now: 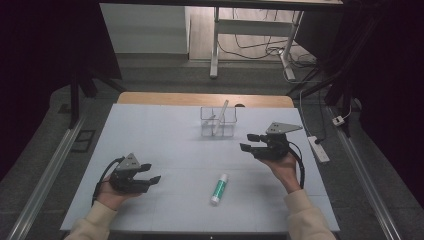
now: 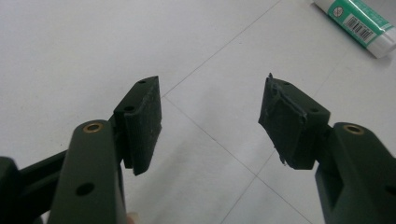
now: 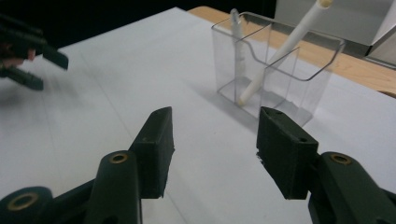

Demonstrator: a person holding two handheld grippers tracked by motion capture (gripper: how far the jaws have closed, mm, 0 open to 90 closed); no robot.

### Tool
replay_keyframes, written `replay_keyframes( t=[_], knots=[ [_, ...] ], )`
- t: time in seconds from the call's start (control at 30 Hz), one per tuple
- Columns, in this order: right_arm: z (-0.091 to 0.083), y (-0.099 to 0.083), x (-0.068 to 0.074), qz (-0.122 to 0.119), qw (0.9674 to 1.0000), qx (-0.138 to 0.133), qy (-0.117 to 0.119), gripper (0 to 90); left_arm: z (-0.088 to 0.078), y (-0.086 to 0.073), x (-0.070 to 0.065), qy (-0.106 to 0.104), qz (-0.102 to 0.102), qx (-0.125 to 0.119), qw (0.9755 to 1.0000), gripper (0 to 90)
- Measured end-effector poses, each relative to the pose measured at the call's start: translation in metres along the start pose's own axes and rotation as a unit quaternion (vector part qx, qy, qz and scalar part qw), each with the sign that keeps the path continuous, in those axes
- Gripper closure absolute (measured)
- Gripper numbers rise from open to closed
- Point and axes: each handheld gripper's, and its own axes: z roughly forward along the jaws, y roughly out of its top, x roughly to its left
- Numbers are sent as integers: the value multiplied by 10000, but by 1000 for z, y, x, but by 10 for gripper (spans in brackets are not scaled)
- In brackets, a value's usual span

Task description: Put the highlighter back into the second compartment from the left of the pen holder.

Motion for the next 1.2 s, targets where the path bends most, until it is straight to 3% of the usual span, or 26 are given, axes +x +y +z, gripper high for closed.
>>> replay_keyframes(
  t=[0.27,0.57,1.0,1.2],
  knots=[
    [1,-3,12,-287,9989,211,301,431,-1,-1,0,21,-17,2,10000,383],
    [5,-10,19,-444,9963,512,520,418,0,-4,1,26,-26,24,10000,383],
    [-12,-34,29,-284,9970,634,328,415,0,-2,-2,20,31,41,10000,382],
    [-20,-44,31,-177,9983,540,156,417,1,-2,-2,15,44,56,10000,381]
  ],
)
